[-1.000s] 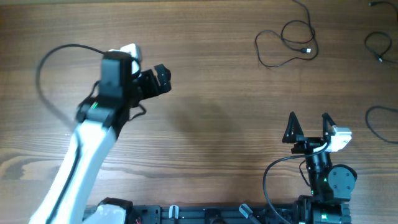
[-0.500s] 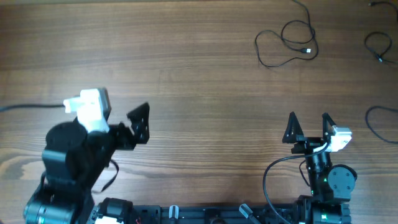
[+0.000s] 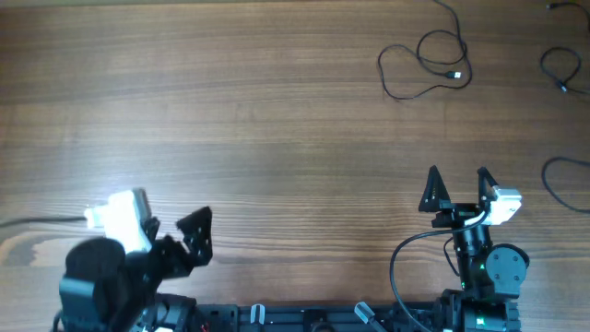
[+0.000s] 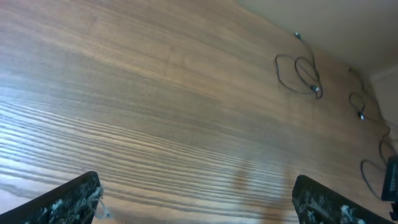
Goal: Untangle cables
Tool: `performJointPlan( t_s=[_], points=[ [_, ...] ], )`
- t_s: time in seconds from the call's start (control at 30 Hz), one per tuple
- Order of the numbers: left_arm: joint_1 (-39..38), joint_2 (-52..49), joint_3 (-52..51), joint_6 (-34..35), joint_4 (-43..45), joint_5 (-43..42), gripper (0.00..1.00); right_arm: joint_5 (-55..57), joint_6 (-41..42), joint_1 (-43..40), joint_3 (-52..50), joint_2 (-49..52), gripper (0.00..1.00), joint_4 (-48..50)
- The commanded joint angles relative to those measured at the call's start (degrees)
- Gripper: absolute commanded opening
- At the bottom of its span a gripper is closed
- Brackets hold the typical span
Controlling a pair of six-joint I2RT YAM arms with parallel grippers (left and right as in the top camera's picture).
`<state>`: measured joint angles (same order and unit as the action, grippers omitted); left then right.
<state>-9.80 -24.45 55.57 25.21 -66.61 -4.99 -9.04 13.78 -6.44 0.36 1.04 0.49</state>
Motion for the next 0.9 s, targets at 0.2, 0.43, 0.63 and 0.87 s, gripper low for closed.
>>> performJointPlan(
  t_s=[0.2,0.43,0.63,0.87],
  points=[
    [2.58,20.55,-9.6,1.88,1.31,-1.16,1.0,-1.16,0.31,0.2,-0.07,-0.79,1.0,0.28],
    [2.58,24.22,-11.19,1.84,3.17,-1.11,1.0,-1.16,0.31,0.2,-0.07,-0.79,1.0,0.28],
    [2.6,24.22,-15.39,-3.69,11.69,-0.7,1.0,-1.18,0.31,0.2,-0.07,-0.79,1.0,0.28],
    [6.01,24.22,-20.83,-7.04,22.34,-2.19,1.0,-1.16,0.28,0.2,-0.07,-0.79,1.0,0.26]
  ],
)
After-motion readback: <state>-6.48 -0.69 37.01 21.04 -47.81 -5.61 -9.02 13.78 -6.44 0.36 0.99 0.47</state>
